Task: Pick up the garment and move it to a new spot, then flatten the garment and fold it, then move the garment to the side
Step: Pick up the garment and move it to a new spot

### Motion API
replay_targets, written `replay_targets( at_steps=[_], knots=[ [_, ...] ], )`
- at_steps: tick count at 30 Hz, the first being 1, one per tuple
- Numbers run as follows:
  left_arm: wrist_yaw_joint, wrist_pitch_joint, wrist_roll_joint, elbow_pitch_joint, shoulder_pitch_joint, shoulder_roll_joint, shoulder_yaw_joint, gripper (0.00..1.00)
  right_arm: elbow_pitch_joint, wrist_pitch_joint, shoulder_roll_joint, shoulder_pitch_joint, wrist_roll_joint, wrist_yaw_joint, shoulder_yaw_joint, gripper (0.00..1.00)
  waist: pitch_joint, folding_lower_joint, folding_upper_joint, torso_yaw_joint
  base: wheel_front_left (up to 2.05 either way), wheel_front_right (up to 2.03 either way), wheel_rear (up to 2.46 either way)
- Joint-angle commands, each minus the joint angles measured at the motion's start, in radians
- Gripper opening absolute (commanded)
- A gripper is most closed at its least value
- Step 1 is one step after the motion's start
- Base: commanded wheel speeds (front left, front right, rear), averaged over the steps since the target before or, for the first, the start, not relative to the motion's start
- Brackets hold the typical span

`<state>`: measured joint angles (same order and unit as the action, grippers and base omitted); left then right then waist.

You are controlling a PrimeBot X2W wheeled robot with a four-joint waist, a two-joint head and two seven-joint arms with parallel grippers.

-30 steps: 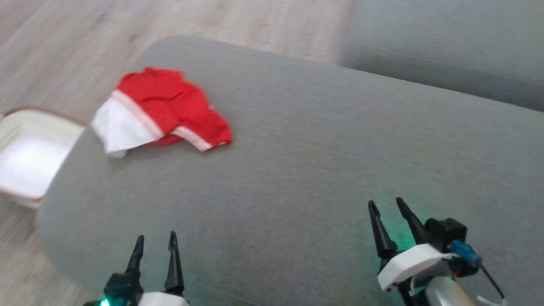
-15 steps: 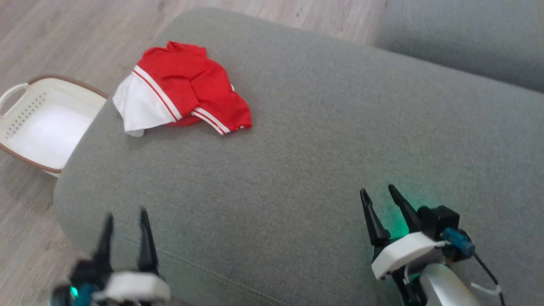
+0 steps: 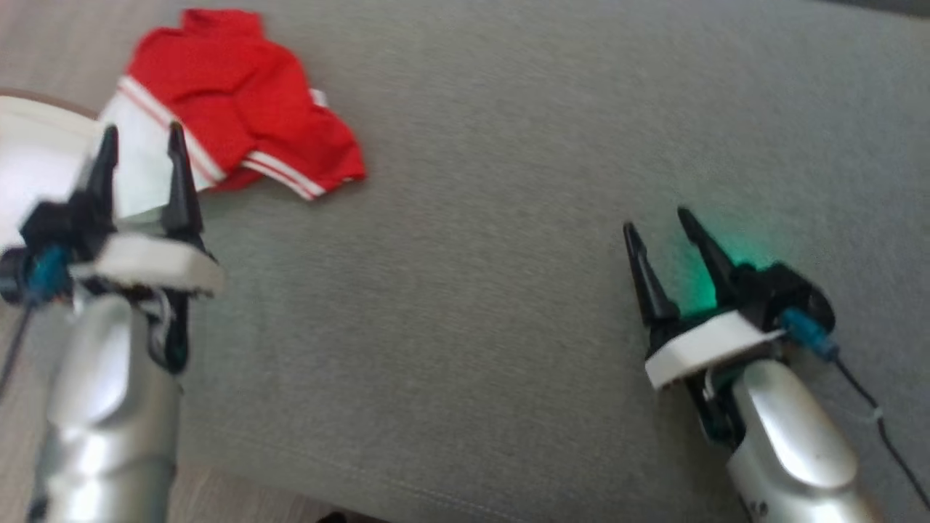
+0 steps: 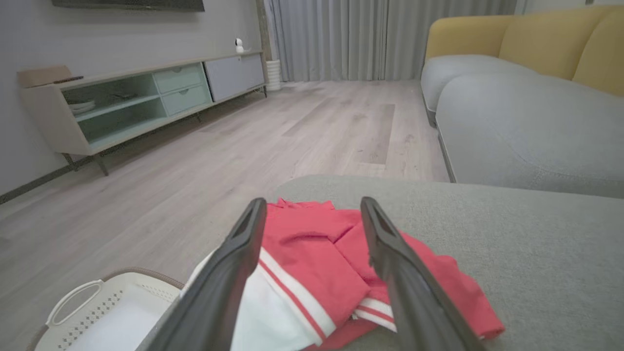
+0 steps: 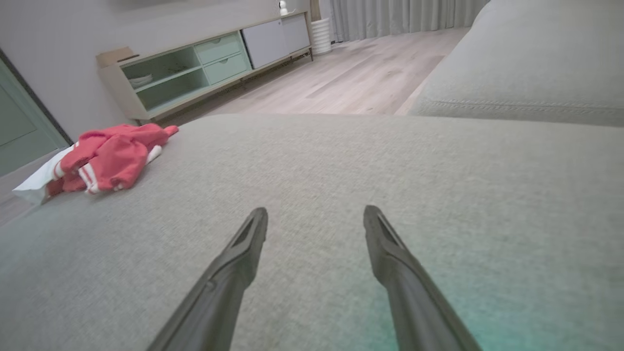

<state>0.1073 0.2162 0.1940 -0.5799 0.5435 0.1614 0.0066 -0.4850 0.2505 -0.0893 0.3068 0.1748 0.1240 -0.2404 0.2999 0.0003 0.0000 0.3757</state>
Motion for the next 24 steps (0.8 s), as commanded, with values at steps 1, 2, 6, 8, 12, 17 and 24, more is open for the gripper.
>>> replay_targets(
  at_steps=[1, 2, 6, 8, 12, 17, 24],
  knots=[
    [0.007, -0.014, 0.004, -0.017, 0.067, 0.064, 0.029, 1.00, 0.051, 0.011, -0.008, 0.034, -0.002, 0.007, -0.035, 1.00, 0.067, -0.0003, 0.0000, -0.070, 0.00, 0.00, 0.00],
    [0.009, -0.026, 0.008, -0.047, 0.094, 0.074, 0.027, 1.00, 0.065, 0.011, -0.014, 0.041, -0.001, 0.007, -0.040, 1.00, 0.079, -0.0003, 0.0000, -0.083, 0.00, 0.00, 0.00],
    [0.014, -0.071, 0.036, -0.173, 0.175, 0.117, 0.038, 1.00, 0.108, 0.011, -0.030, 0.068, 0.009, 0.007, -0.052, 1.00, 0.125, -0.0003, 0.0000, -0.141, 0.00, 0.00, 0.00],
    [0.005, -0.084, 0.046, -0.234, 0.193, 0.135, 0.052, 1.00, 0.119, 0.011, -0.033, 0.076, 0.016, 0.007, -0.056, 1.00, 0.138, -0.0003, 0.0000, -0.171, 0.00, 0.00, 0.00],
    [-0.009, -0.124, 0.061, -0.345, 0.208, 0.163, 0.068, 1.00, 0.128, 0.011, -0.040, 0.079, 0.024, 0.007, -0.054, 1.00, 0.158, -0.0003, 0.0000, -0.218, 0.00, 0.00, 0.00],
    [-0.035, -0.187, 0.092, -0.460, 0.213, 0.162, 0.090, 1.00, 0.119, 0.011, -0.053, 0.073, 0.035, 0.007, -0.037, 1.00, 0.165, -0.0003, 0.0000, -0.246, 0.00, 0.00, 0.00],
    [-0.040, -0.088, 0.059, -0.465, 0.259, 0.194, 0.057, 0.00, 0.100, 0.011, -0.038, 0.061, 0.042, 0.007, -0.027, 1.00, 0.114, -0.0003, 0.0000, -0.247, 0.00, 0.00, 0.00]
  ],
)
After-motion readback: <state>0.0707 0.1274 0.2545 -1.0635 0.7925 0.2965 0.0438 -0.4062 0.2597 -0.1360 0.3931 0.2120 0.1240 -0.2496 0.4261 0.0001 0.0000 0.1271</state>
